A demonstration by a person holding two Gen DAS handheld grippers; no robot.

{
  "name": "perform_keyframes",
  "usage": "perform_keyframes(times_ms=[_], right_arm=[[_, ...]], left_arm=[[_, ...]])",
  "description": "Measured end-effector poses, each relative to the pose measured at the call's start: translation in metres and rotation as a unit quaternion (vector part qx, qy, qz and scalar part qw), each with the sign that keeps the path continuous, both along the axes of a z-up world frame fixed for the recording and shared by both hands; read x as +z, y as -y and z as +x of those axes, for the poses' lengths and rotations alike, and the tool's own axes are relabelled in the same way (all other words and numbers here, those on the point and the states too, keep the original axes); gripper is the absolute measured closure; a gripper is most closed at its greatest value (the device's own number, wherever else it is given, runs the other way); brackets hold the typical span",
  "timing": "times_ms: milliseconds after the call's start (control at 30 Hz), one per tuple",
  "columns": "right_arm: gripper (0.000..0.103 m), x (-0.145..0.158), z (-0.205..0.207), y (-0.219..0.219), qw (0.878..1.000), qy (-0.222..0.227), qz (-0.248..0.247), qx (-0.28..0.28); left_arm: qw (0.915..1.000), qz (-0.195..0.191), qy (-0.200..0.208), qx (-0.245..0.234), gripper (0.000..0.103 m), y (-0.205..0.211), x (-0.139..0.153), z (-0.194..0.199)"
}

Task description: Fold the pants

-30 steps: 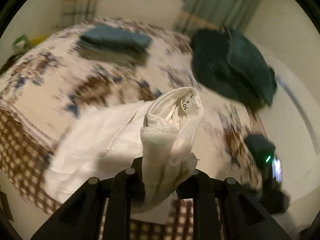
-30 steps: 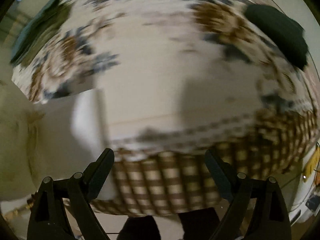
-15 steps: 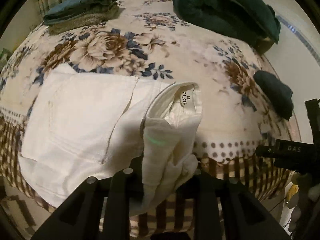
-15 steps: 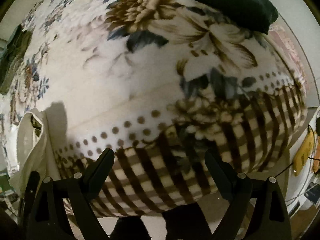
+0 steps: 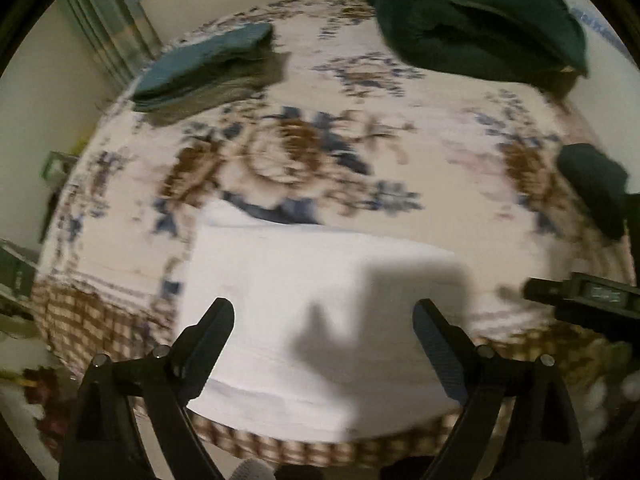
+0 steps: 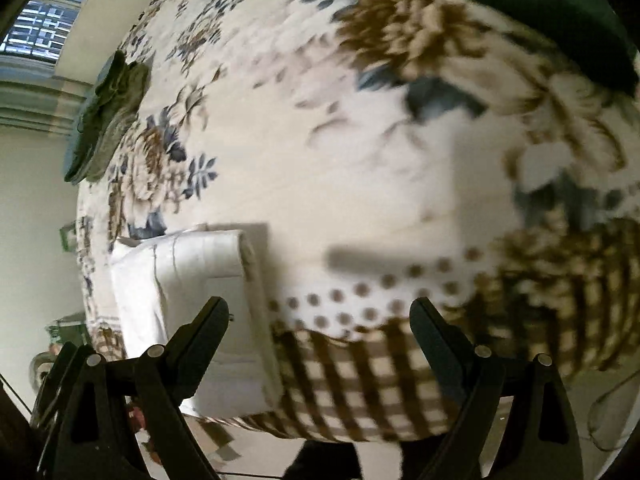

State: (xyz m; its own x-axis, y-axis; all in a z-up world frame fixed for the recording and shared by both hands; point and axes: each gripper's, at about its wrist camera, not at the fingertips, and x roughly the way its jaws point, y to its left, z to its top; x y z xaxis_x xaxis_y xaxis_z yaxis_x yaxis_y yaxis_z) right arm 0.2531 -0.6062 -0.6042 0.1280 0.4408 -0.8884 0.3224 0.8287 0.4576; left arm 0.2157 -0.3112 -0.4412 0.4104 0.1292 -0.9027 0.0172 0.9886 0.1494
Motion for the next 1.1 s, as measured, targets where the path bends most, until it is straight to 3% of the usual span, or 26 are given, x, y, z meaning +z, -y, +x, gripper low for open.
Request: perform_keyframes(times_ms=[133, 233, 367, 433, 467, 567, 733, 833, 933, 1000, 1033, 1100], right_arm=[[0.009, -0.034, 0.007, -0.020, 0.996, -0.018, 0.079, -0.032], [0.009, -0.056, 0.012, -0.037, 0.992, -0.021, 0.116, -0.053], [0.011, -0.072, 0.018, -0.056, 0.988, -0.011, 0.141, -0.068], [0.045, -0.068, 0.023, -0.067, 0.988, 0.002, 0.148, -0.052], [0.073, -0.060, 0.024, -0.073, 0.992, 0.016, 0.122, -0.043], [0.092, -0.027, 0.022, -0.081, 0.995, 0.074, 0.067, -0.023], [0.093, 0.005, 0.020, -0.070, 0.994, 0.101, -0.002, -0.031], [0.093, -0.011, 0.022, -0.065, 0.996, 0.073, -0.019, -0.045], [0.093, -0.025, 0.022, -0.063, 0.997, 0.061, -0.044, -0.037], [0.093, -0.032, 0.025, -0.063, 0.996, 0.053, -0.055, -0.039], [0.093, -0.035, 0.026, -0.062, 0.996, 0.050, -0.057, -0.040], [0.091, -0.037, 0.027, -0.061, 0.997, 0.041, -0.053, -0.044]], left_arm=[[0.9988, 0.022, -0.018, 0.039, 0.012, -0.056, -0.025, 0.022], [0.9938, 0.046, -0.063, 0.080, 0.012, -0.103, -0.055, 0.044], [0.9900, 0.003, -0.077, 0.118, 0.012, -0.152, -0.072, 0.061], [0.9884, -0.012, -0.079, 0.129, 0.012, -0.165, -0.075, 0.069], [0.9878, -0.018, -0.077, 0.134, 0.012, -0.171, -0.075, 0.072], [0.9851, -0.050, -0.075, 0.146, 0.012, -0.182, -0.075, 0.081], [0.9822, -0.101, -0.071, 0.142, 0.012, -0.191, -0.078, 0.101], [0.9847, -0.110, -0.069, 0.116, 0.012, -0.185, -0.087, 0.121], [0.9860, -0.099, -0.095, 0.094, 0.010, -0.180, -0.111, 0.142], [0.9775, -0.124, -0.134, 0.106, 0.006, -0.191, -0.138, 0.153], [0.9746, -0.132, -0.142, 0.112, 0.000, -0.196, -0.145, 0.155], [0.9711, -0.149, -0.148, 0.113, 0.000, -0.205, -0.150, 0.159]])
